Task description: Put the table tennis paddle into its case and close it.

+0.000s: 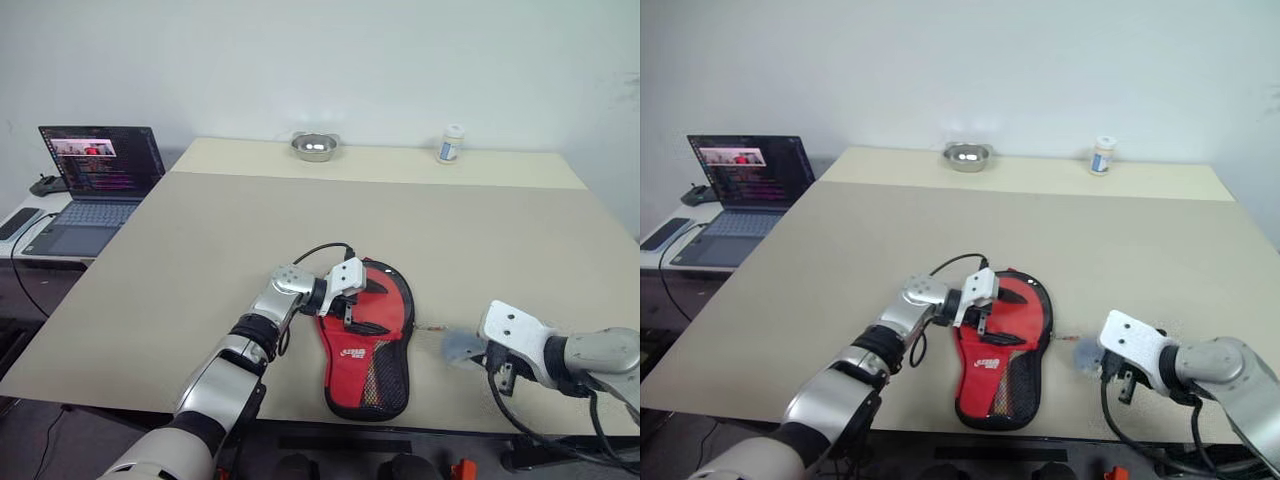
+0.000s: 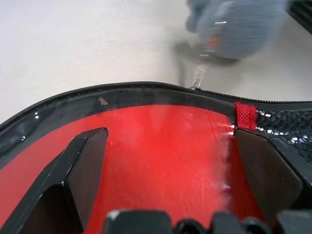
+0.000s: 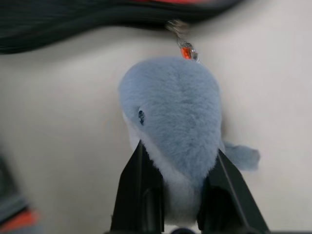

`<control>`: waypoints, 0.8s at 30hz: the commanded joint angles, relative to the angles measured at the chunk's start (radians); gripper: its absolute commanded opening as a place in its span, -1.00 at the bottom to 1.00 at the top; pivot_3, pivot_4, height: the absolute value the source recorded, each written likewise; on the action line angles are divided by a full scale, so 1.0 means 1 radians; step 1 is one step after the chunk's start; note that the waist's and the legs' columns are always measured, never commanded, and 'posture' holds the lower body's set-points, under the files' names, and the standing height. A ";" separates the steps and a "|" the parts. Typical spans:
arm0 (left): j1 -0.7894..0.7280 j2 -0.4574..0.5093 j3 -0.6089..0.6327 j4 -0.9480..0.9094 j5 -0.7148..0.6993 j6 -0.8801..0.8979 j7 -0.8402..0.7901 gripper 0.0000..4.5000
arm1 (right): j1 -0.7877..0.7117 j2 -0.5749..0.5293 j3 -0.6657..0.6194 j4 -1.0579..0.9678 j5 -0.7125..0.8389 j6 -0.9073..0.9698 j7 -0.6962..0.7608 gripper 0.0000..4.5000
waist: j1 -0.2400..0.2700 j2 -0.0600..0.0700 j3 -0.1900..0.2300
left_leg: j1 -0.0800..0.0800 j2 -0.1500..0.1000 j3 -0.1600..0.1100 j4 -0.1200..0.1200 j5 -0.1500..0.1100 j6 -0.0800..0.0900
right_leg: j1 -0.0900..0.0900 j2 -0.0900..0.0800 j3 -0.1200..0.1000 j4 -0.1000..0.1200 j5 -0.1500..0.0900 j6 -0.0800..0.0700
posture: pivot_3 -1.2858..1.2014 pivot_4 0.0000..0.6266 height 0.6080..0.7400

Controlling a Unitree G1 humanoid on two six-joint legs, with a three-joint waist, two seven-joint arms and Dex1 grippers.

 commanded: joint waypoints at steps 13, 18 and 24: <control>0.010 -0.048 -0.046 0.152 0.105 -0.004 0.031 1.00 | 0.158 -0.079 0.012 -0.158 0.022 -0.042 0.073 -0.90 | 0.018 -0.001 -0.004 | 0.000 -0.002 -0.001 0.000 0.000 0.000 | 0.002 -0.002 -0.001 -0.002 0.000 0.000 | 0.03 -0.52 1.00; 0.013 -0.060 -0.047 0.162 0.116 -0.007 0.043 1.00 | 0.245 -0.093 -0.024 -0.249 0.076 -0.022 0.111 -0.90 | 0.020 0.000 -0.007 | 0.005 -0.002 -0.006 0.000 0.000 0.000 | 0.013 -0.003 -0.007 -0.008 0.000 0.001 | 0.03 -0.52 1.00; 0.012 -0.078 -0.047 0.169 0.129 -0.006 0.061 1.00 | 0.361 -0.126 0.013 -0.262 0.107 -0.113 0.084 -0.90 | 0.021 -0.002 -0.009 | 0.008 -0.001 -0.009 -0.001 -0.001 0.000 | 0.020 -0.004 -0.011 -0.016 0.001 0.002 | 0.03 -0.52 1.00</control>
